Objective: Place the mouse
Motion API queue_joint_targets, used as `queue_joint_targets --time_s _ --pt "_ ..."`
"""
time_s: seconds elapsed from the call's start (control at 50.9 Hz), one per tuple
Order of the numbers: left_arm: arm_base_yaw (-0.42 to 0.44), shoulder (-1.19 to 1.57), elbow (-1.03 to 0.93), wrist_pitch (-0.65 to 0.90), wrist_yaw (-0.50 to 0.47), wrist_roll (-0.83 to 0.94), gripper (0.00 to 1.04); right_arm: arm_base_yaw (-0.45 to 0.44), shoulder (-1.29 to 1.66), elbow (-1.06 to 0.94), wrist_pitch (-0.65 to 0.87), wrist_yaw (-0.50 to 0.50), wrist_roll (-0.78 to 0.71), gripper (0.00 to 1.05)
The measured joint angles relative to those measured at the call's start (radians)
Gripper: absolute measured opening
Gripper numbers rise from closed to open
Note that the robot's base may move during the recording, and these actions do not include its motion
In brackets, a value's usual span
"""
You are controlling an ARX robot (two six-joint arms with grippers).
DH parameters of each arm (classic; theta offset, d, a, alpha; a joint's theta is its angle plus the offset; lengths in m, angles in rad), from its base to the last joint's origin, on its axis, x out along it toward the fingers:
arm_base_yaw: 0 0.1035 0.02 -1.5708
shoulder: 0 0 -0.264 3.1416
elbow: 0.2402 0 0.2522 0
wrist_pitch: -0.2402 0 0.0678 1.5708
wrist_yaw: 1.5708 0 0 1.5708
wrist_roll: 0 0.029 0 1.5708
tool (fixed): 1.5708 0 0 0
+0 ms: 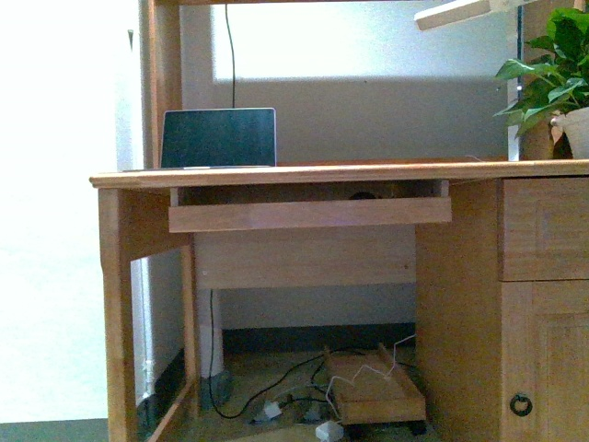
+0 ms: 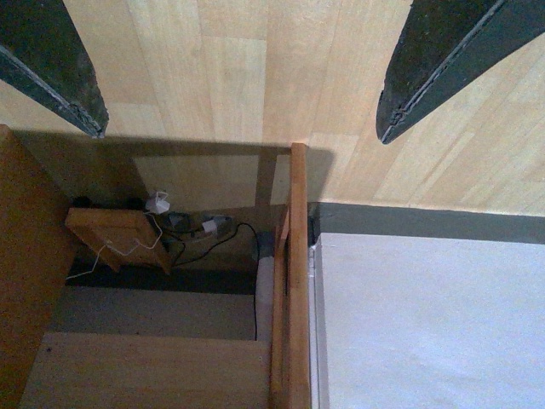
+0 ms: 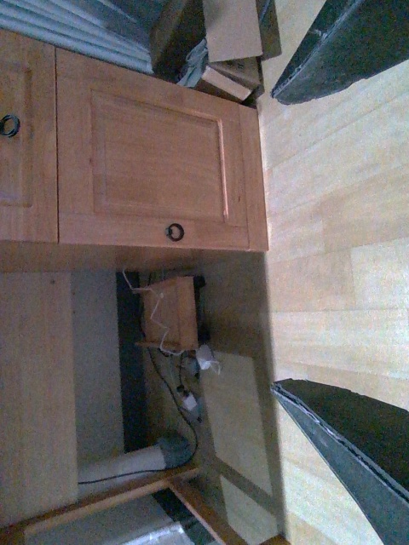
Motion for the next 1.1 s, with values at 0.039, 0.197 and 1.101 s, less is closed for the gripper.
queue_joint_targets --time_s 0.039,0.197,1.101 --pt "0.0 0.0 0.0 0.0 0.0 0.0 0.97 0.0 0.0 0.0 0.0 0.0 0.0 0.97" --pt "0.0 0.0 0.0 0.0 0.0 0.0 0.97 0.0 0.0 0.0 0.0 0.0 0.0 0.97" --pt "0.0 0.0 0.0 0.0 0.0 0.0 0.97 0.0 0.0 0.0 0.0 0.0 0.0 0.97"
